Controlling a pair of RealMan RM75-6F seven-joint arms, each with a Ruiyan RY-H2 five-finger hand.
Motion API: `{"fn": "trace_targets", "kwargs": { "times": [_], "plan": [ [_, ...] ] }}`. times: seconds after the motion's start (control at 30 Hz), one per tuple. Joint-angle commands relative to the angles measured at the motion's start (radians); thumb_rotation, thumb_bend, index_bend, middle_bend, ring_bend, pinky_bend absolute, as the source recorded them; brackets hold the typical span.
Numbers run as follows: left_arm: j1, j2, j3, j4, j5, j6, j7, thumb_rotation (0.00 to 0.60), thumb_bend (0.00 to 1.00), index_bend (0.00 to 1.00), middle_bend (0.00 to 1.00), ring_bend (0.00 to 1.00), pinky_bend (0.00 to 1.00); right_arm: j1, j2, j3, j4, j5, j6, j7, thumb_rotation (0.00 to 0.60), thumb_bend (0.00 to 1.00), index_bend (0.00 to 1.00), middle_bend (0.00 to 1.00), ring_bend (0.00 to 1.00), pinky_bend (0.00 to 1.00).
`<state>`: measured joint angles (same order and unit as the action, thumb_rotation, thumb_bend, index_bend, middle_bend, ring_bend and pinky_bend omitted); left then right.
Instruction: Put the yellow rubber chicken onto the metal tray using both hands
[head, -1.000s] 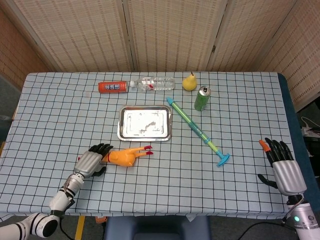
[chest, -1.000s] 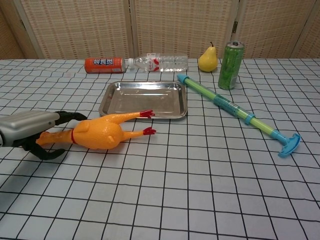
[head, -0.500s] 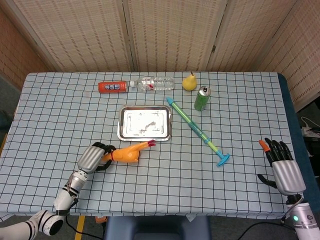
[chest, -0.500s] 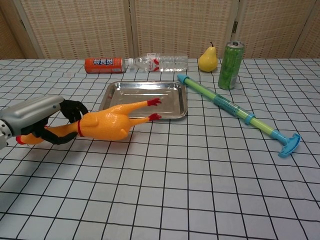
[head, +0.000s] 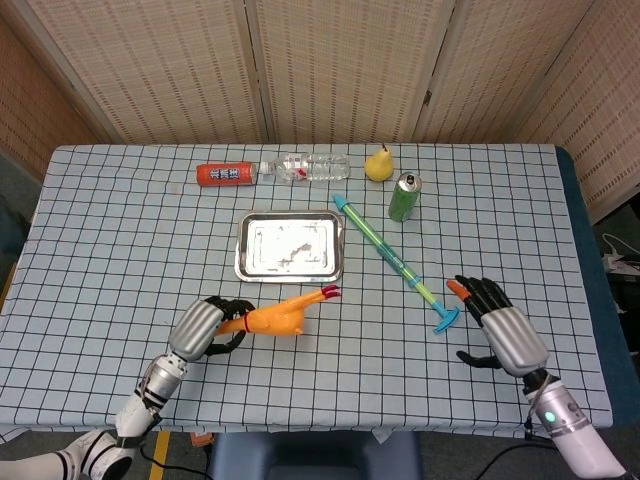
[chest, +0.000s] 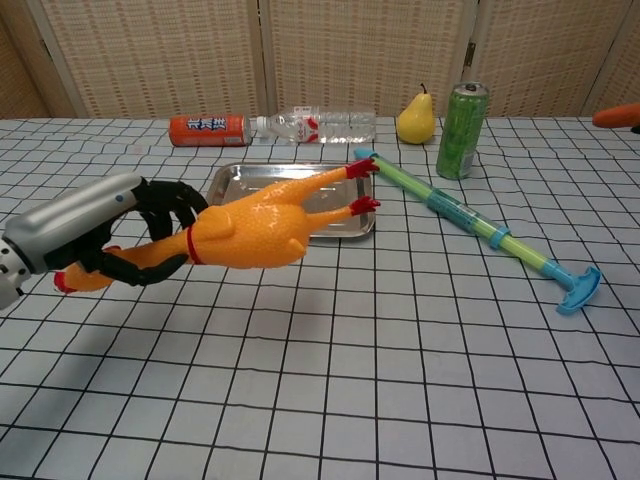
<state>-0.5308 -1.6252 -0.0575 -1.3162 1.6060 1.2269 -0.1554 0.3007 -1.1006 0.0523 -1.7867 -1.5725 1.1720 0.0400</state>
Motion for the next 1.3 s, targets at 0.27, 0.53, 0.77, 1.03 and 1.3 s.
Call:
{"fn": "trace_targets", "kwargs": {
  "times": [0.27, 0.53, 0.77, 1.03, 1.3],
  "plan": [
    [-0.034, -0.023, 0.012, -0.052, 0.007, -0.043, 0.116, 0.600, 0.66, 0.87, 0.74, 0.51, 0.46, 0.342, 0.002, 0.169, -0.166, 0.337, -0.426, 0.004, 0.600, 0.11, 0.00, 0.00, 0.00, 0.00],
    [-0.069, -0.040, -0.018, -0.054, -0.027, -0.085, 0.139, 0.600, 0.66, 0.87, 0.74, 0.52, 0.47, 0.523, -0.051, 0.185, -0.137, 0.547, -0.589, -0.041, 0.600, 0.11, 0.00, 0.00, 0.00, 0.00],
    [-0.090, -0.041, -0.036, -0.063, -0.048, -0.101, 0.151, 0.600, 0.66, 0.87, 0.74, 0.53, 0.47, 0.667, -0.119, 0.138, -0.078, 0.740, -0.628, -0.122, 0.600, 0.11, 0.00, 0.00, 0.00, 0.00],
    [-0.097, -0.032, -0.043, -0.085, -0.063, -0.098, 0.161, 0.600, 0.66, 0.87, 0.74, 0.53, 0.47, 0.776, -0.183, 0.077, -0.024, 0.901, -0.603, -0.165, 0.600, 0.12, 0.06, 0.07, 0.02, 0.07],
    [-0.099, -0.019, -0.041, -0.103, -0.062, -0.088, 0.156, 0.600, 0.66, 0.87, 0.74, 0.53, 0.47, 0.792, -0.212, 0.045, -0.035, 0.927, -0.493, -0.212, 0.600, 0.17, 0.52, 0.44, 0.47, 0.62]
  ]
}}
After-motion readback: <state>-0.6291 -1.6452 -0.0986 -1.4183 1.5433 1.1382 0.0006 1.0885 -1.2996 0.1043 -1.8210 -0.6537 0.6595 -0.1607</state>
